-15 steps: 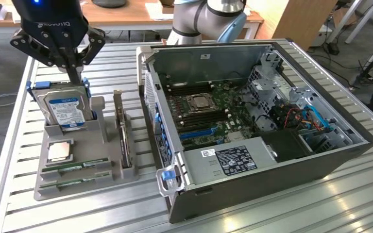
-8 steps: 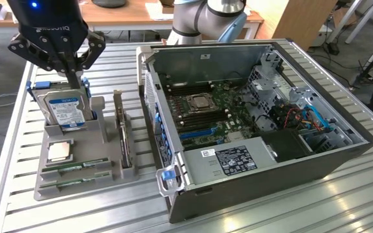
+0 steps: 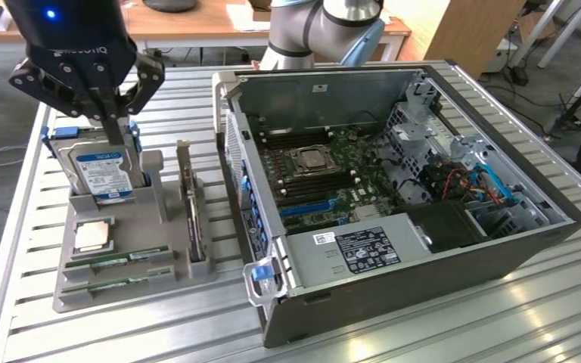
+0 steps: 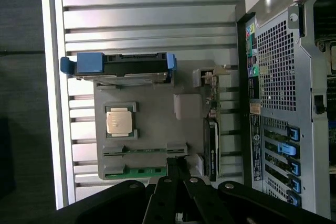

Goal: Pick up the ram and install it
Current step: 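Reach for the ram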

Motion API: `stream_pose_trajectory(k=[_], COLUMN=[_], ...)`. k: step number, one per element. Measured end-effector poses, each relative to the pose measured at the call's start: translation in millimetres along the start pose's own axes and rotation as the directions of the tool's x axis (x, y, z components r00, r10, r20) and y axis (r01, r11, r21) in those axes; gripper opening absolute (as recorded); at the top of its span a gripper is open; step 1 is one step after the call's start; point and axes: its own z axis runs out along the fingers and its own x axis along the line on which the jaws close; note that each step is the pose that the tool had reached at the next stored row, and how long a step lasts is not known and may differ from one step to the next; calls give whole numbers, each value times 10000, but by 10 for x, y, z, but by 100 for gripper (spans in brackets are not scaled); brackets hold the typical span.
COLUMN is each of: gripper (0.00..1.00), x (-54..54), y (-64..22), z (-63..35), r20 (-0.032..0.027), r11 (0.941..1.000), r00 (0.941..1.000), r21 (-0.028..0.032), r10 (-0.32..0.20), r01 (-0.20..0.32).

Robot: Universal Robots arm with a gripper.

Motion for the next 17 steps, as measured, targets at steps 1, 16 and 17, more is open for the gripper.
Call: stream_pose_trajectory(k=[1, 16, 17], gripper=[11, 11, 11], x=[0, -7, -8], y=[-11, -157, -158], z=[0, -7, -7], r20=[0, 0, 0], r11=[10000, 10000, 10000], r00=[10000, 10000, 10000], r21=[0, 0, 0], r10=[0, 1, -1], r01=[0, -1, 1])
